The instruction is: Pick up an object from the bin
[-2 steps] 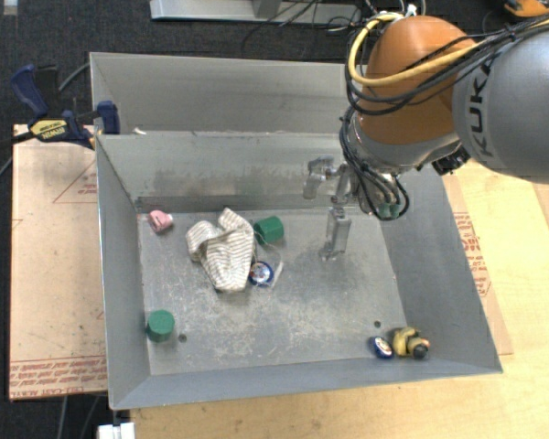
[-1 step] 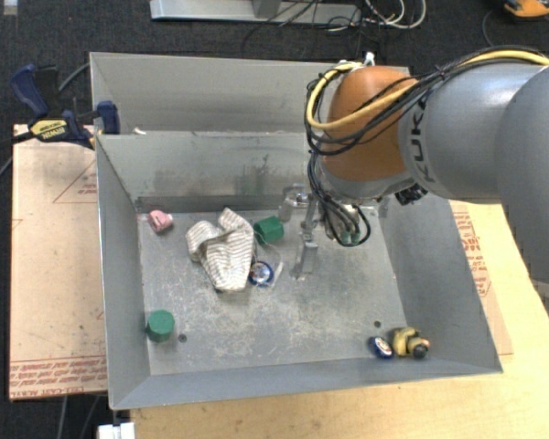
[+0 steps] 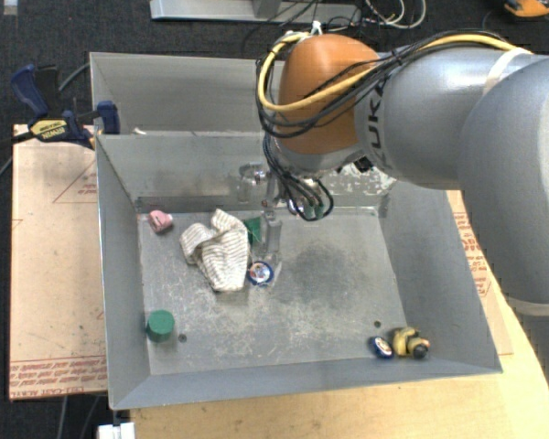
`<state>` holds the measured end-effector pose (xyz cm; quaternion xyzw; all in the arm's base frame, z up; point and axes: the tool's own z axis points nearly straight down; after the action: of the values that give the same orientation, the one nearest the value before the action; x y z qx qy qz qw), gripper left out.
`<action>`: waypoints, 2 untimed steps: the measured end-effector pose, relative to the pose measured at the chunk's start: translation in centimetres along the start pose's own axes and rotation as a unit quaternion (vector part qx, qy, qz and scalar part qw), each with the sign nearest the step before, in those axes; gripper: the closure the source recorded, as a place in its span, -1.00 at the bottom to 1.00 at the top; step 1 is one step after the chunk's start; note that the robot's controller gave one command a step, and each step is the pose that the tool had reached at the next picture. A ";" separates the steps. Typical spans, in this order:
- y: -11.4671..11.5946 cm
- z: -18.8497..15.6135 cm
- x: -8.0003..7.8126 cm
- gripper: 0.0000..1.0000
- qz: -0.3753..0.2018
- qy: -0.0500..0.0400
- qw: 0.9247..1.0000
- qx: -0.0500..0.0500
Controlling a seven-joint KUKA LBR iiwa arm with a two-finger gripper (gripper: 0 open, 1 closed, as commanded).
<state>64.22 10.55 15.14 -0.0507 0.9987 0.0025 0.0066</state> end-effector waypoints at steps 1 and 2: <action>3.6 6.6 7.0 -1.00 -0.005 0.007 1.000 0.000; 0.8 7.6 4.0 1.00 -0.265 -0.003 0.964 -0.001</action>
Offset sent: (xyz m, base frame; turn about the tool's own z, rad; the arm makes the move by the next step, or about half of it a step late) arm -0.0411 0.0035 -0.0778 -0.5412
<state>60.25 10.98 7.45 -0.3140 0.9494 0.0015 0.0103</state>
